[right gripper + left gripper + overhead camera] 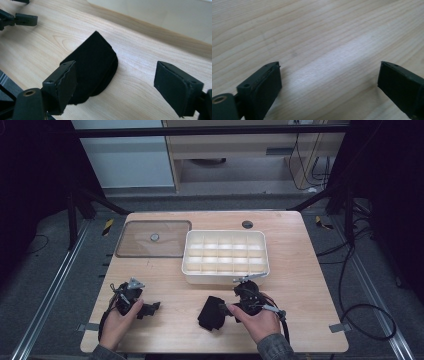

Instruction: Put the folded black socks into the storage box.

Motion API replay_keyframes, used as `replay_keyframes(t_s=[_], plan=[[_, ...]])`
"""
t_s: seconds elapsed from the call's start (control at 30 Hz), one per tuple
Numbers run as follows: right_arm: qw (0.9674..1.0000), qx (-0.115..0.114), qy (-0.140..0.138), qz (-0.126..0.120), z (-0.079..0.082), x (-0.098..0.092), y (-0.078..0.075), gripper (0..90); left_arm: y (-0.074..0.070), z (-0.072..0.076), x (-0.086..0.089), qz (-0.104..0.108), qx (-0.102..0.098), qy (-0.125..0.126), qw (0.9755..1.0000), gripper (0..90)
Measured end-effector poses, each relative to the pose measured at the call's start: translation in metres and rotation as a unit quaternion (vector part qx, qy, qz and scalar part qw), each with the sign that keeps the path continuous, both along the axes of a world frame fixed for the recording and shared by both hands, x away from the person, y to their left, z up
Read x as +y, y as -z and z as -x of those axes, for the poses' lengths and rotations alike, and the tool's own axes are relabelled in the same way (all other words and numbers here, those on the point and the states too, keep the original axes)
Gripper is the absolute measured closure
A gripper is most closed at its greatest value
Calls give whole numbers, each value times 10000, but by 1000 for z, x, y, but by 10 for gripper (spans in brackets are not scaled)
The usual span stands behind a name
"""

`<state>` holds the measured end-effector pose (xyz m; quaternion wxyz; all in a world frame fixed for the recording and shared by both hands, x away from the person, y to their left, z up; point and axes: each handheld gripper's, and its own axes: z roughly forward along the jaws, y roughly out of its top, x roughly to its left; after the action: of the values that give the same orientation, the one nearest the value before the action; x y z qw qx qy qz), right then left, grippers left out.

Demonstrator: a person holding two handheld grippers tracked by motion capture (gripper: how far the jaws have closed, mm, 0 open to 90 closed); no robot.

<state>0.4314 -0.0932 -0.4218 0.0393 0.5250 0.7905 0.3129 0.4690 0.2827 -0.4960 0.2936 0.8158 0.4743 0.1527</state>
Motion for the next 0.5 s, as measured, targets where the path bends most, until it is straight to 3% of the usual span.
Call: replay_keyframes(t_s=[0.2,0.4,0.5], plan=[[9999,39,-42,107,0,9,6,227,6,0,5,-97,-274,-13,9996,15],[9998,75,-109,163,0,21,10,260,8,0,5,-74,-344,7,9994,0],[9997,-16,-100,221,0,24,12,274,8,0,5,-71,-356,14,9993,0]])
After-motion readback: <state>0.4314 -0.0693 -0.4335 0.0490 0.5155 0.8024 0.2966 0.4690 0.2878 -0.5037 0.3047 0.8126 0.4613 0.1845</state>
